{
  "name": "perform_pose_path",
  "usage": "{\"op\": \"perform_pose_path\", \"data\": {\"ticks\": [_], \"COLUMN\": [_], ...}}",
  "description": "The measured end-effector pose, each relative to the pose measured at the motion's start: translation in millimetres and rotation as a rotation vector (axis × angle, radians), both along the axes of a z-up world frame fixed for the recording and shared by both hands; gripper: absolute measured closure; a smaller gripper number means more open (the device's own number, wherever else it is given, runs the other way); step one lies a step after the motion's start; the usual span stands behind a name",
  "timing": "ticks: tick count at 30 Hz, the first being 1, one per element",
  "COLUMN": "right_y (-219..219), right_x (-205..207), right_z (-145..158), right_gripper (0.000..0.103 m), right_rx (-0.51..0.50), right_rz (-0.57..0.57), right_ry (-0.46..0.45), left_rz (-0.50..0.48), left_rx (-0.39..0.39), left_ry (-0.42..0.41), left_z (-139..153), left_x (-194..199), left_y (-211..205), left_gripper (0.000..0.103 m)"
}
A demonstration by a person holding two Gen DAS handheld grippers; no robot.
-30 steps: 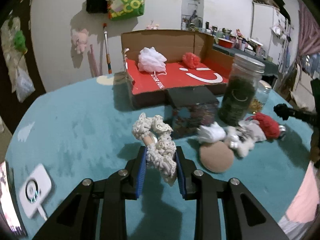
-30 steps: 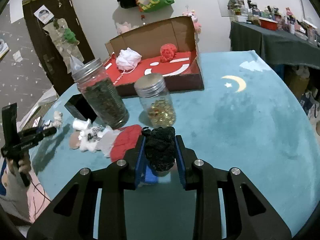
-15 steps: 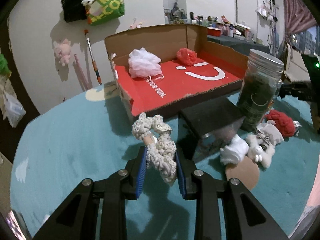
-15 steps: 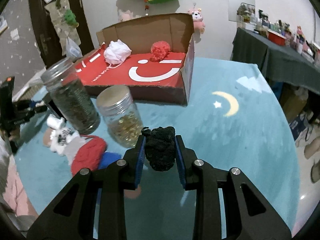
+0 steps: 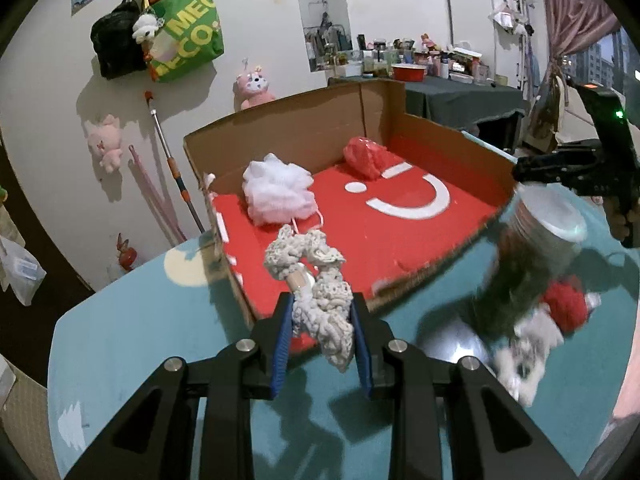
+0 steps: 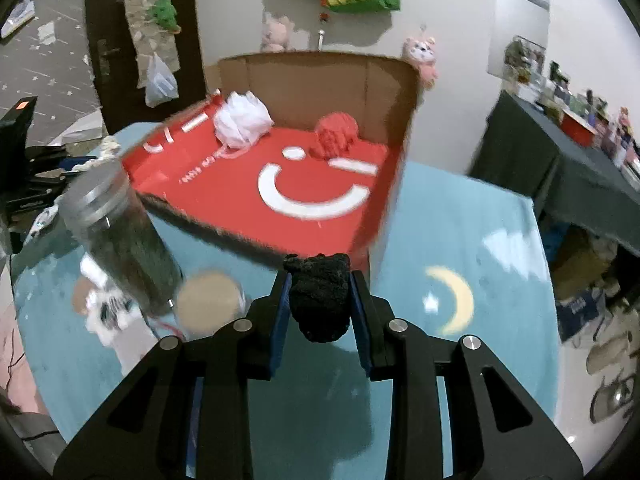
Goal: Organize soft objects
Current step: 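Carry both scrunchies over the box and lower them onto the red paper, then open both tools to release the scrunchies beside the puffs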
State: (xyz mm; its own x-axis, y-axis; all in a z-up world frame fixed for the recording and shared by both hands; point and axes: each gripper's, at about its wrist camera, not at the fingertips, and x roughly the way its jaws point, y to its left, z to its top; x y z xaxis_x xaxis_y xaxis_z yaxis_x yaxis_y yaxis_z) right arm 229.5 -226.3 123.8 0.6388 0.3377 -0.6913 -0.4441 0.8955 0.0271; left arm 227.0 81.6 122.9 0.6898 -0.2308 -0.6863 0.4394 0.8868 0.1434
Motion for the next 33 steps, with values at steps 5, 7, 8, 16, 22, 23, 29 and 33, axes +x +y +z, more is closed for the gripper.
{"op": "perform_pose_path", "data": {"ticks": [5,7,8,16,22,23,29,33], "right_y": [18.9,28.3,33.8,87.2,105.3,105.7,105.8,109.3], "right_x": [32.4,50.0,61.4,152.6,213.8,221.0,236.8,235.2], "right_z": [17.0,19.3,20.3,4.5,-23.3,-28.4,-47.2,-48.6], "right_gripper": [0.076,0.076,0.076,0.076,0.076,0.076,0.076,0.075], "right_rx": [0.01,0.003,0.002,-0.156,-0.283,-0.293,-0.326,-0.354], "right_rz": [0.029,0.015,-0.001,-0.085,-0.182,-0.193,-0.213,-0.206], "right_ry": [-0.003,0.016,0.029,0.157,0.259,0.276,0.307,0.303], "left_rz": [0.09,0.126,0.142,0.231,0.282,0.288,0.294,0.291], "left_rx": [0.012,0.031,0.038,0.105,0.169,0.178,0.201,0.21], "left_ry": [0.091,0.119,0.132,0.227,0.29,0.293,0.286,0.285], "left_z": [-4.0,-6.7,-8.2,-26.0,-48.4,-51.4,-58.1,-60.3], "left_x": [48.1,68.4,77.5,133.4,161.6,165.3,175.4,174.4], "left_y": [-14.3,-21.3,-24.1,-38.2,-38.5,-37.9,-35.6,-37.6], "left_gripper": [0.072,0.072,0.072,0.071,0.07,0.07,0.068,0.066]}}
